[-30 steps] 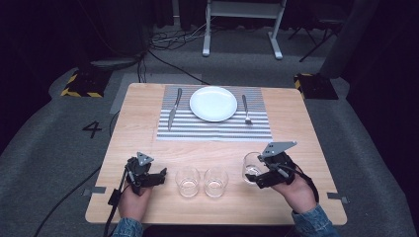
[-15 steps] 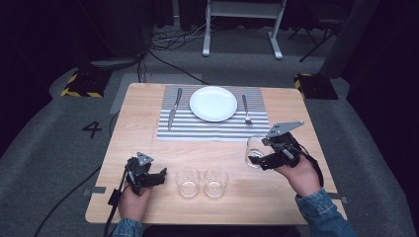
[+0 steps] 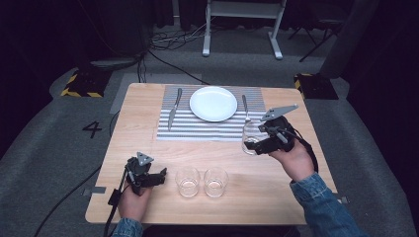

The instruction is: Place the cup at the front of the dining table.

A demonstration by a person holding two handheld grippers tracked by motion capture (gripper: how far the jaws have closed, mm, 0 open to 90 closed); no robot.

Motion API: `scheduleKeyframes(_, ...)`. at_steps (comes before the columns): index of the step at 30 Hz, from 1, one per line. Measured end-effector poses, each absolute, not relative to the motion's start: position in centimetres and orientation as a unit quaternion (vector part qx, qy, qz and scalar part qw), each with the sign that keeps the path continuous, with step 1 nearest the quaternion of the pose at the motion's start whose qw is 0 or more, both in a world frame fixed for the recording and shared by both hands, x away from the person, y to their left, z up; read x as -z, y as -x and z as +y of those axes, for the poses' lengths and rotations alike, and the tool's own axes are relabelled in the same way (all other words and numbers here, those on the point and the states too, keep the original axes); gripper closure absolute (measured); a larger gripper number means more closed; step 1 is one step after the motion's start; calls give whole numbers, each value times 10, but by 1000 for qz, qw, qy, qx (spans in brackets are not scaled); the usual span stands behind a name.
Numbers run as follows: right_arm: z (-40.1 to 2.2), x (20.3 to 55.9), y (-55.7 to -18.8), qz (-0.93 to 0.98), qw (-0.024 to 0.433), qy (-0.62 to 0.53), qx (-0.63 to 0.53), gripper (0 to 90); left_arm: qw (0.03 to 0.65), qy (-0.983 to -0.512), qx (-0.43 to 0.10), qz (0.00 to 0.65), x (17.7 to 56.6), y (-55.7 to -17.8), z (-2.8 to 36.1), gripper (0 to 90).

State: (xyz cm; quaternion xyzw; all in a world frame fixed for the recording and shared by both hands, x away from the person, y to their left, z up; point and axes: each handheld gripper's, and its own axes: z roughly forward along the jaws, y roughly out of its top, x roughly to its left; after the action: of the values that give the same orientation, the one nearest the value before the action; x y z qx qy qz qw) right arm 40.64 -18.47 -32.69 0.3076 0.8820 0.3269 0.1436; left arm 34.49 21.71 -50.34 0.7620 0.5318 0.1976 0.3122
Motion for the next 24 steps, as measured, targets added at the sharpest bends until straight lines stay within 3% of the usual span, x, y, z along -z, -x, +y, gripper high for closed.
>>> scheduleKeyframes(24,-133,298,-471,871,165,-322,-331,202,312,-762,-198,531,504,-345,217,156)
